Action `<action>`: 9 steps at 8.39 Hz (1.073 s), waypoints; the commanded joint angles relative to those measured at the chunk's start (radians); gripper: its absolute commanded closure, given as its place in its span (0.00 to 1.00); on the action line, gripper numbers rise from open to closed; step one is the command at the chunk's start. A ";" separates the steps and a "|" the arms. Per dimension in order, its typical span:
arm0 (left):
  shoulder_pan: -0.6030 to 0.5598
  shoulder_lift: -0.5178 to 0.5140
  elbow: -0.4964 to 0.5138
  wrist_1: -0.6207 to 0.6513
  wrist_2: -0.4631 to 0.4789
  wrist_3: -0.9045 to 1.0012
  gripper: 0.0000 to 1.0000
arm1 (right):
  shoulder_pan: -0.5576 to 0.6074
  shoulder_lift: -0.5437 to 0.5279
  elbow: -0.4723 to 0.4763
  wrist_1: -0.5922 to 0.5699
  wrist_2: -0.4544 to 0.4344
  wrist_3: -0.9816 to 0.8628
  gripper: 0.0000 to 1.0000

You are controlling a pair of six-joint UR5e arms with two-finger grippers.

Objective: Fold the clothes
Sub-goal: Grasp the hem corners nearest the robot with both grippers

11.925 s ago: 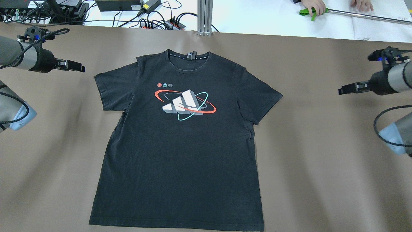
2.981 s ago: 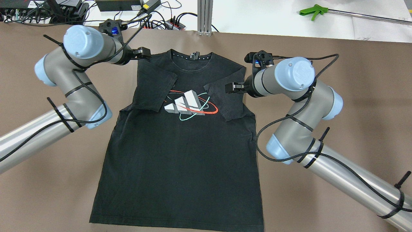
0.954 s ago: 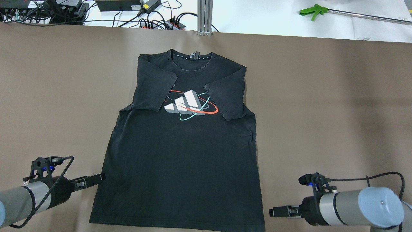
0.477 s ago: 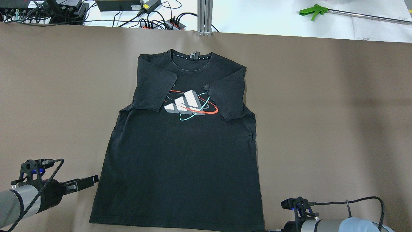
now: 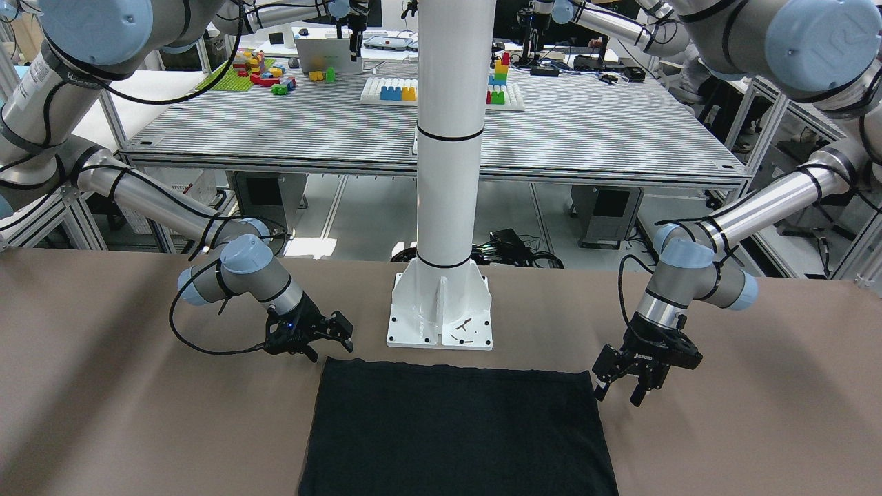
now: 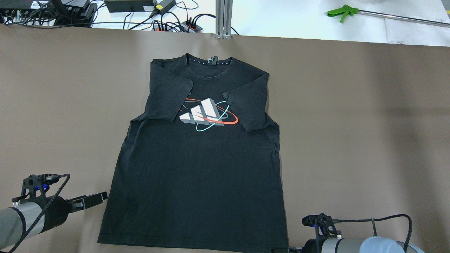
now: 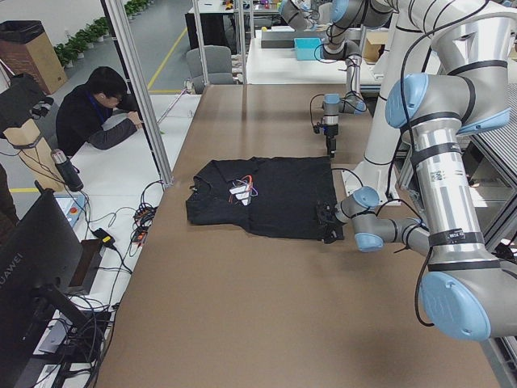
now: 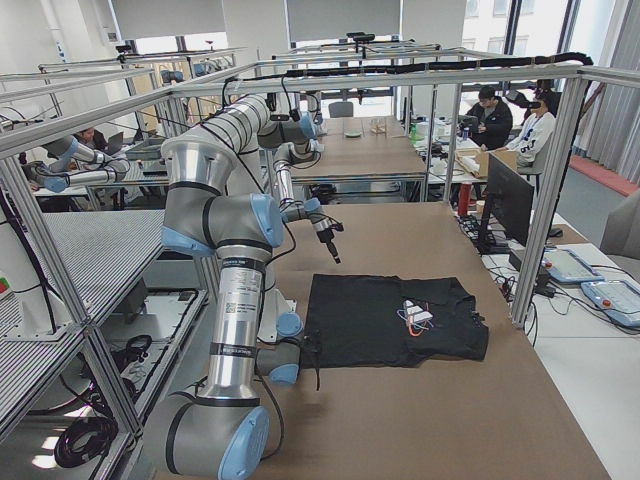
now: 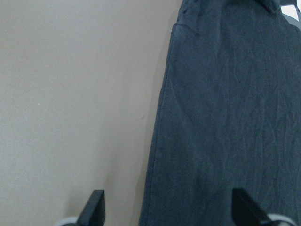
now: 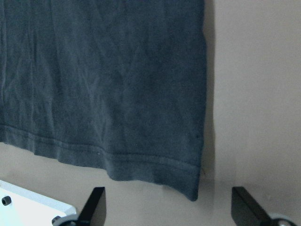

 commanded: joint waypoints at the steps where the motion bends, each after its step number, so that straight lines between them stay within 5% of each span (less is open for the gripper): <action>1: 0.000 -0.003 0.004 0.000 -0.001 0.000 0.05 | 0.014 0.007 -0.006 -0.022 -0.002 0.000 0.07; 2: 0.000 -0.003 0.004 0.000 -0.001 0.000 0.05 | 0.014 0.028 -0.007 -0.043 -0.003 0.000 0.09; 4: 0.000 -0.005 0.007 0.000 -0.001 0.002 0.05 | 0.014 0.091 -0.008 -0.123 -0.005 0.000 0.62; 6: 0.000 -0.007 0.007 0.000 -0.001 0.002 0.06 | 0.019 0.096 -0.004 -0.128 -0.011 0.000 1.00; 9: 0.000 -0.022 -0.001 0.000 -0.003 0.002 0.06 | 0.053 0.092 -0.001 -0.128 0.001 -0.008 1.00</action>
